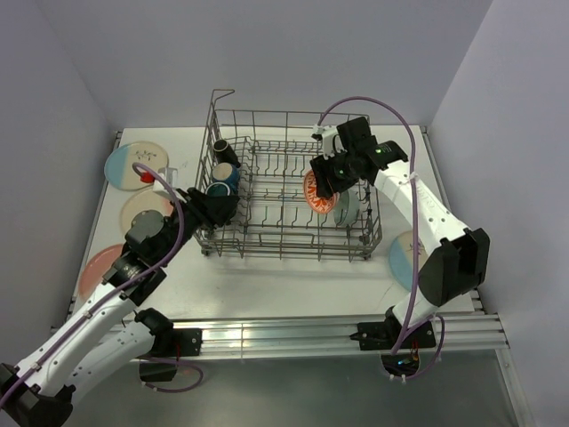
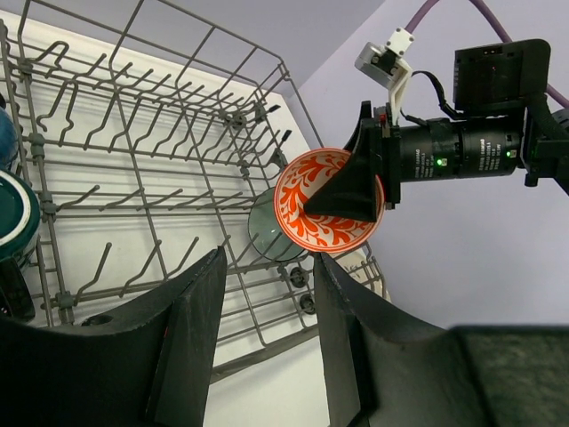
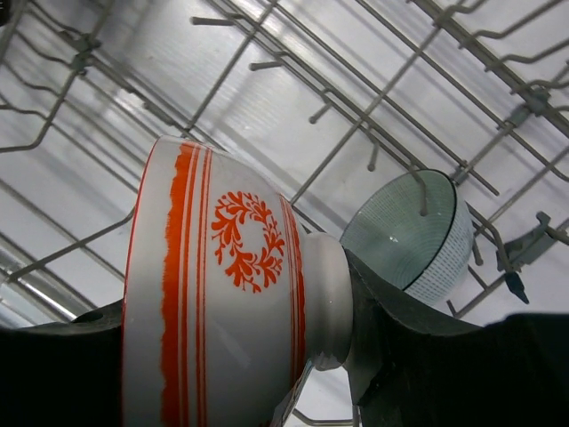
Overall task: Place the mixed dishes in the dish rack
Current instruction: Insert the bowl into the dish rack
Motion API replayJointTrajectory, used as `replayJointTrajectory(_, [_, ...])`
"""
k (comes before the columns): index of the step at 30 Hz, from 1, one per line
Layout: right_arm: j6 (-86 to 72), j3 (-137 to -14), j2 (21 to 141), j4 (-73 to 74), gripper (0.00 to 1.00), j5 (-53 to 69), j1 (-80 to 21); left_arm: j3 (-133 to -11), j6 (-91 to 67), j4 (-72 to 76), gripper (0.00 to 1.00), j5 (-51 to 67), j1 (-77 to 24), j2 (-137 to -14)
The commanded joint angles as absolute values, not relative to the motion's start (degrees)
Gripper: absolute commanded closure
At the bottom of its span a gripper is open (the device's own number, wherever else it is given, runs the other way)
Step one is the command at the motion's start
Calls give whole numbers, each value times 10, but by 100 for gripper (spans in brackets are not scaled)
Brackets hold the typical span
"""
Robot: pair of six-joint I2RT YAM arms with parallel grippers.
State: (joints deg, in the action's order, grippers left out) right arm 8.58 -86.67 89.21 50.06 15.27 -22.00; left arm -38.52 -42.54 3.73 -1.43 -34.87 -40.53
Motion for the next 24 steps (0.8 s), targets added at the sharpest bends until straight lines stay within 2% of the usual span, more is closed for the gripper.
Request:
replayJointTrajectory(1, [58,-879,897,468,65,106,-223,-385,-434,31,50,-25,-346,-389])
replayJointTrajectory(18, [-68,-920,945,483,66,-32,-222,-403,-420,-19,48,-54,-346,-371])
replayJointTrajectory(24, [-77,-933,960,505,66,-46,-225,-403,-415,-30,48,-64,-346,-367])
